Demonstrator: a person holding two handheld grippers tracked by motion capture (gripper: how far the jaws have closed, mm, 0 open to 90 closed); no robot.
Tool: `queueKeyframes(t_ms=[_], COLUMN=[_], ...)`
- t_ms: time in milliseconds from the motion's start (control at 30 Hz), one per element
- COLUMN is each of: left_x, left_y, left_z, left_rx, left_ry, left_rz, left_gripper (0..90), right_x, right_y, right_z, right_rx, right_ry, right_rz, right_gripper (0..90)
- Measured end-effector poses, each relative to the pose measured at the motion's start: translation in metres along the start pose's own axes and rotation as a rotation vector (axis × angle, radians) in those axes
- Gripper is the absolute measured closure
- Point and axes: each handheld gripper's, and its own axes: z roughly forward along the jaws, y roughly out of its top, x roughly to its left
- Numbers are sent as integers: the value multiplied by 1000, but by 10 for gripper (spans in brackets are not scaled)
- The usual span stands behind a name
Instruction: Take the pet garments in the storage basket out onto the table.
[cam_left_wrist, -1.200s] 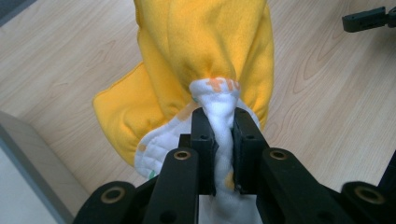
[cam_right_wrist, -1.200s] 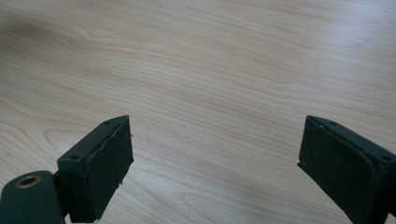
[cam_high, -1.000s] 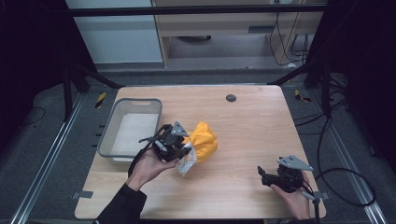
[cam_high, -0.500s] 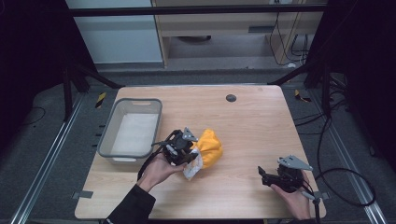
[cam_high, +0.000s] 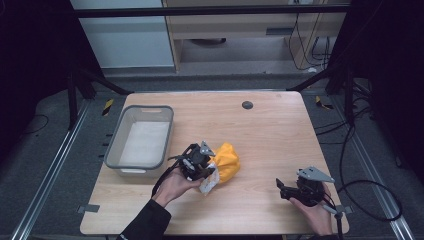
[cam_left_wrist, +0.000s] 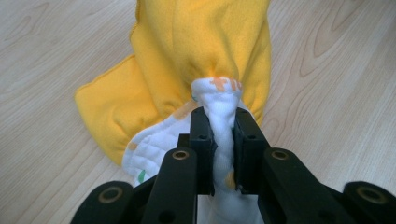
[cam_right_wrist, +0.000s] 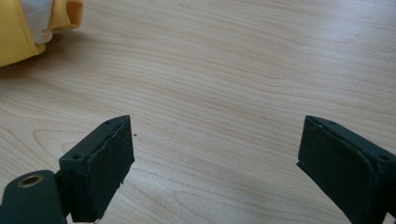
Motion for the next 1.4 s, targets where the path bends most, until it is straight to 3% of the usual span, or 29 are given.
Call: queueKeyframes(t_ms=[400, 767, 967, 1133, 1400], left_x=[-2, -4, -3, -1, 1], left_y=[-8, -13, -13, -17, -31], left_z=[15, 26, 25, 17, 1], left_rx=[29, 83, 86, 63, -22], left_ry=[-15, 11, 33, 59, 94], left_rz=[-3, -8, -25, -50, -94], left_gripper=[707, 482, 362, 226, 132], right_x=[0, 1, 0, 0, 1], right_y=[0, -1, -1, -1, -2], right_z=[1, 1, 1, 1, 1], right_rx=[6, 10, 11, 15, 18], right_ry=[4, 6, 7, 6, 10], right_rz=[-3, -4, -6, -3, -5], right_gripper=[102, 101, 99, 93, 93])
